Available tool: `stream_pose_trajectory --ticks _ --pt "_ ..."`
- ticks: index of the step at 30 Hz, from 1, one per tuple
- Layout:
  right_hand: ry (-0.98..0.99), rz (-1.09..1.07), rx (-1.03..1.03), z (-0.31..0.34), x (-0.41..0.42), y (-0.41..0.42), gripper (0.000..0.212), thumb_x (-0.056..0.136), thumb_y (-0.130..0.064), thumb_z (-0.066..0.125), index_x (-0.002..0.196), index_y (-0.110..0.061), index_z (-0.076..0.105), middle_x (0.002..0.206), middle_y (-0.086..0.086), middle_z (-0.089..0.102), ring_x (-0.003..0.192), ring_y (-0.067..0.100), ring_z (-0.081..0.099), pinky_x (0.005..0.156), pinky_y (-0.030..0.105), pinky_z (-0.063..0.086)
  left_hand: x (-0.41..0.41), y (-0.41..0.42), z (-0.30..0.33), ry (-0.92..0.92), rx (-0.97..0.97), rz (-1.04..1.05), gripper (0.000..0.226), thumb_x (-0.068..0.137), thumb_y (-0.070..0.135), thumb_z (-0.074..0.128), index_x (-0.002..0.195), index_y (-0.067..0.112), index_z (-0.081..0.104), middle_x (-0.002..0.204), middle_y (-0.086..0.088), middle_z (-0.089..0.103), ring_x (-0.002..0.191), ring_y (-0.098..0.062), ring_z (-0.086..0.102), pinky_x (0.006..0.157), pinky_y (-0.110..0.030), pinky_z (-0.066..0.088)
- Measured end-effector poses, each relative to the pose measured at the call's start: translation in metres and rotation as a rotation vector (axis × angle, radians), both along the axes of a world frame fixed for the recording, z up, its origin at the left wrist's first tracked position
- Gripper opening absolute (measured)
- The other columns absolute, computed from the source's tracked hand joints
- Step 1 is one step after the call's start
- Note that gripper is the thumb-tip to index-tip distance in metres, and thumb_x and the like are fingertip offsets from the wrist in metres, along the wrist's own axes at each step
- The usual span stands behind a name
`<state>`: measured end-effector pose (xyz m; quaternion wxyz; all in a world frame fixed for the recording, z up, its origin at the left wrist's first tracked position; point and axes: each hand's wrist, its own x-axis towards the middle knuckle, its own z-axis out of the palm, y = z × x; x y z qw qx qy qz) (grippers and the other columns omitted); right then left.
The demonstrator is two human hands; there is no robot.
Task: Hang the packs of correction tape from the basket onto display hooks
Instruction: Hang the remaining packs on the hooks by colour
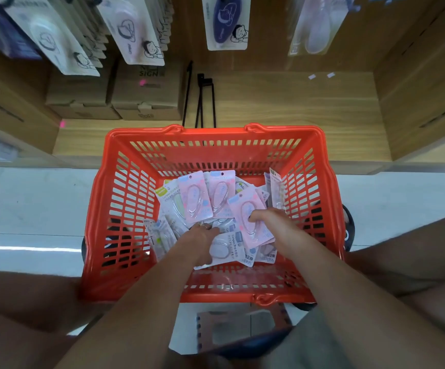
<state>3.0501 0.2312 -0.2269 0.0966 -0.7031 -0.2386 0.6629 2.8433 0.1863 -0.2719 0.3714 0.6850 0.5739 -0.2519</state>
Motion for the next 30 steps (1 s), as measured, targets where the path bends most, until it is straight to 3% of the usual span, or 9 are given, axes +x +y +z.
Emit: stream_pose_trajectory --ticks 4,8,10,12,15,19,23,25,30 --pt "0.016 -0.066 0.024 0.001 0.000 0.002 0.069 0.040 -0.032 0.075 0.107 -0.015 0.069 0.116 0.019 0.070 0.103 0.044 0.070 0.089 0.066 0.054 0.003 0.006 -0.004 0.085 0.038 -0.129 0.076 0.086 0.028 0.078 0.152 0.025 0.040 0.147 -0.009 0.052 0.136 -0.029 0.047 0.111 -0.038 0.040" --pt "0.025 -0.091 0.038 -0.007 0.003 0.005 0.068 0.042 -0.034 0.077 0.106 -0.014 0.072 0.118 0.018 0.071 0.105 0.044 0.070 0.084 0.056 0.057 0.008 0.003 -0.002 0.113 0.052 -0.182 0.078 0.088 0.036 0.074 0.156 0.032 0.036 0.149 -0.011 0.051 0.137 -0.031 0.042 0.115 -0.038 0.030" --pt "0.065 -0.072 0.044 -0.028 0.010 0.006 0.071 0.042 -0.039 0.081 0.108 -0.013 0.074 0.122 0.015 0.070 0.108 0.043 0.068 0.091 0.061 0.055 0.009 0.006 0.006 0.078 0.017 -0.166 0.083 0.089 0.033 0.073 0.160 0.035 0.030 0.150 -0.011 0.051 0.137 -0.031 0.046 0.113 -0.040 0.037" --pt "0.116 -0.079 0.058 -0.029 0.012 0.008 0.073 0.046 -0.041 0.083 0.111 -0.012 0.073 0.125 0.012 0.068 0.110 0.038 0.067 0.093 0.058 0.056 0.006 0.007 0.017 0.003 -0.020 -0.092 0.084 0.089 0.028 0.073 0.161 0.035 0.030 0.149 -0.012 0.051 0.135 -0.031 0.051 0.105 -0.041 0.047" --pt "0.204 -0.136 0.083 0.025 0.009 0.009 0.075 0.050 -0.037 0.078 0.117 -0.003 0.071 0.110 0.015 0.064 0.094 0.033 0.062 0.064 0.036 0.050 -0.004 0.006 0.042 -0.127 0.007 0.050 0.074 0.085 0.022 0.077 0.152 0.024 0.046 0.141 -0.011 0.058 0.127 -0.027 0.056 0.093 -0.032 0.047" --pt "0.432 -0.140 0.216 0.085 0.010 0.012 0.020 0.076 -0.018 0.064 0.091 -0.005 0.069 0.080 0.008 0.061 0.062 0.020 0.062 0.047 0.023 0.044 -0.023 0.018 0.100 -0.274 -0.033 0.368 0.065 0.081 0.029 0.081 0.141 0.021 0.057 0.143 -0.001 0.059 0.124 -0.022 0.058 0.092 -0.029 0.048" --pt "0.474 -0.213 0.341 0.125 0.005 0.021 0.025 0.079 -0.013 0.064 0.104 -0.010 0.061 0.088 0.011 0.067 0.075 0.025 0.067 0.061 0.028 0.050 -0.029 0.035 0.154 -0.596 0.151 0.790 0.042 0.064 0.028 0.079 0.106 0.024 0.074 0.096 0.008 0.078 0.092 -0.015 0.073 0.080 -0.031 0.057" --pt "0.463 -0.193 0.396 0.143 0.000 0.025 0.037 0.071 -0.018 0.068 0.107 -0.011 0.065 0.097 0.014 0.070 0.085 0.029 0.068 0.072 0.036 0.048 -0.023 0.042 0.182 -0.730 0.226 0.936 0.036 0.068 0.022 0.081 0.103 0.020 0.075 0.091 0.007 0.079 0.087 -0.014 0.073 0.078 -0.031 0.055" --pt "0.468 -0.203 0.532 0.185 -0.008 0.028 0.025 0.081 -0.013 0.066 0.104 -0.011 0.075 0.101 0.012 0.076 0.089 0.027 0.073 0.078 0.037 0.052 0.005 0.052 0.243 -0.975 0.326 1.007 0.026 0.075 0.012 0.080 0.101 0.015 0.075 0.093 -0.003 0.079 0.085 -0.016 0.073 0.072 -0.029 0.054"
